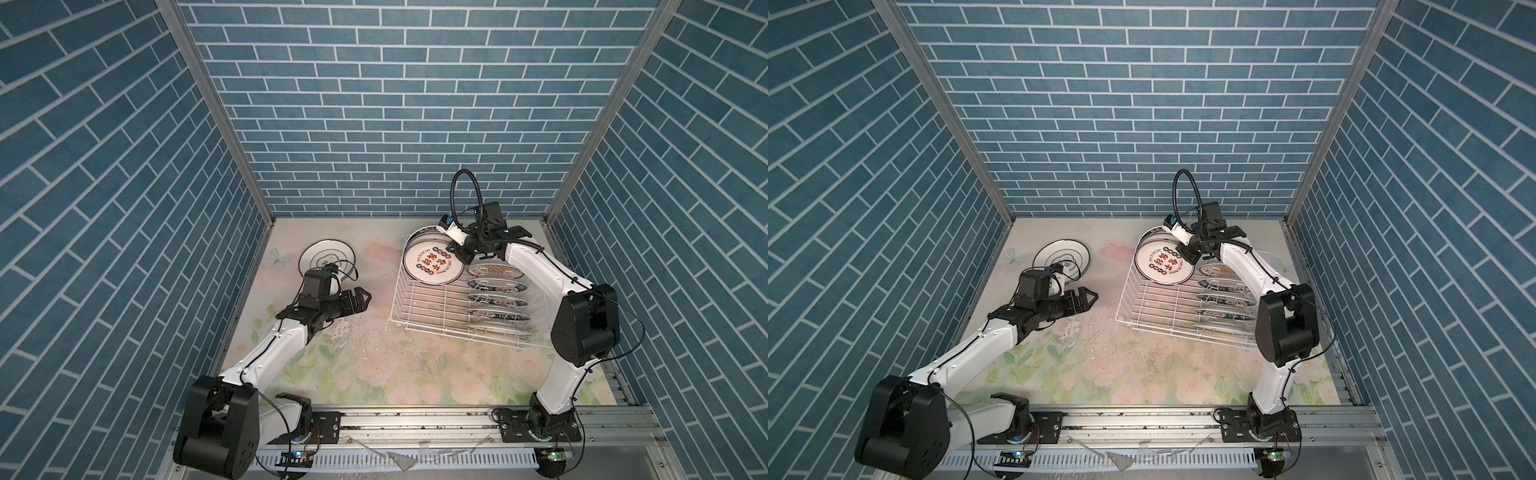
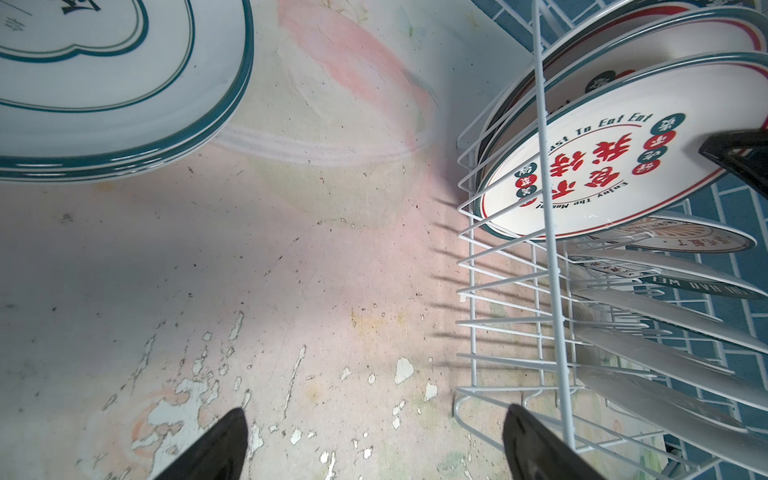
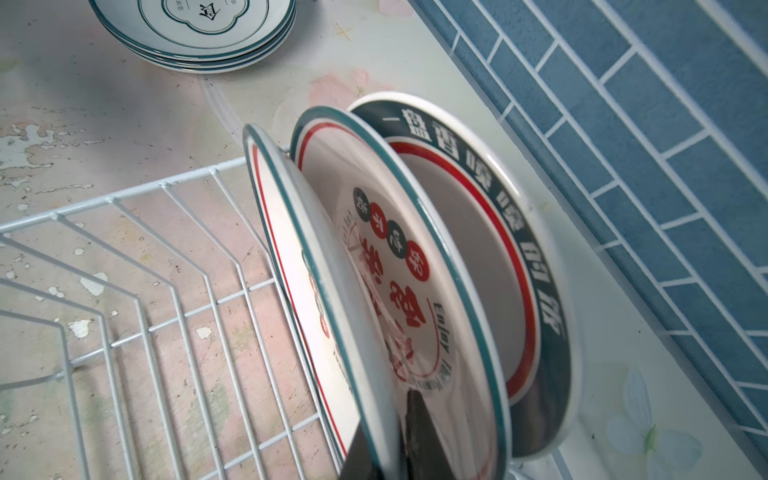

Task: Unload the plates from the dish rack
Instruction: 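Lift the red-lettered plate out of the rack with the right gripper toward the left gripper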

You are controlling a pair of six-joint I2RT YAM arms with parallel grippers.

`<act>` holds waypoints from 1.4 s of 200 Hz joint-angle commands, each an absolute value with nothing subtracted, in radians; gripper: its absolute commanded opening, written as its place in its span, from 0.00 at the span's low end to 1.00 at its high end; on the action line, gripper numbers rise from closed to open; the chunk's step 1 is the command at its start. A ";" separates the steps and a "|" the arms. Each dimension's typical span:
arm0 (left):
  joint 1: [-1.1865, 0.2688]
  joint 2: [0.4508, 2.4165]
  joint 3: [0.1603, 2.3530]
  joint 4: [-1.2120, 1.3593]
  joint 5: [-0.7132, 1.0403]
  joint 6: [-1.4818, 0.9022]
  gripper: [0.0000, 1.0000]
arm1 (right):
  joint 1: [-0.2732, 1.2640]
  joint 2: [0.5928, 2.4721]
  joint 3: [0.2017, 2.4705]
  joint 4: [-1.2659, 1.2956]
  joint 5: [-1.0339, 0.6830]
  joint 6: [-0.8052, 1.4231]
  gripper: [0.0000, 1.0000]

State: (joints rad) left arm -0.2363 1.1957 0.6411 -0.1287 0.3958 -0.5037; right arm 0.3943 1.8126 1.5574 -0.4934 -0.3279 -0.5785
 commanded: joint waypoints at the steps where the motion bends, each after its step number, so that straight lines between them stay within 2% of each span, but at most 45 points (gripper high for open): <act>1: -0.242 1.204 0.667 -0.118 0.386 -0.491 0.96 | 0.413 1.778 1.512 -0.529 -0.342 -0.504 0.00; 79: -0.242 1.213 0.675 -0.117 0.382 -0.493 0.96 | 0.413 1.663 1.454 -0.452 -0.293 -0.492 0.00; 154: -0.242 1.198 0.706 -0.147 0.359 -0.493 0.96 | 0.413 1.541 1.421 -0.405 -0.358 -0.439 0.00; 190: -0.241 1.160 0.732 -0.131 0.346 -0.498 0.97 | 0.409 1.471 1.364 -0.250 -0.375 -0.336 0.00; 237: -0.241 1.109 0.726 0.004 0.354 -0.520 0.97 | 0.405 1.437 1.243 0.167 -0.319 0.106 0.00; 259: -0.241 1.129 0.723 0.104 0.380 -0.536 0.97 | 0.407 1.471 1.232 0.233 -0.306 0.350 0.00; 280: -0.241 1.171 0.722 0.204 0.416 -0.562 0.97 | 0.409 1.526 1.239 0.275 -0.363 0.522 0.00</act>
State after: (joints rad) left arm -0.2363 1.1339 0.7101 0.0502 0.3710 -0.5316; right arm 0.4076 1.4792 1.2510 0.0879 -0.3191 0.1699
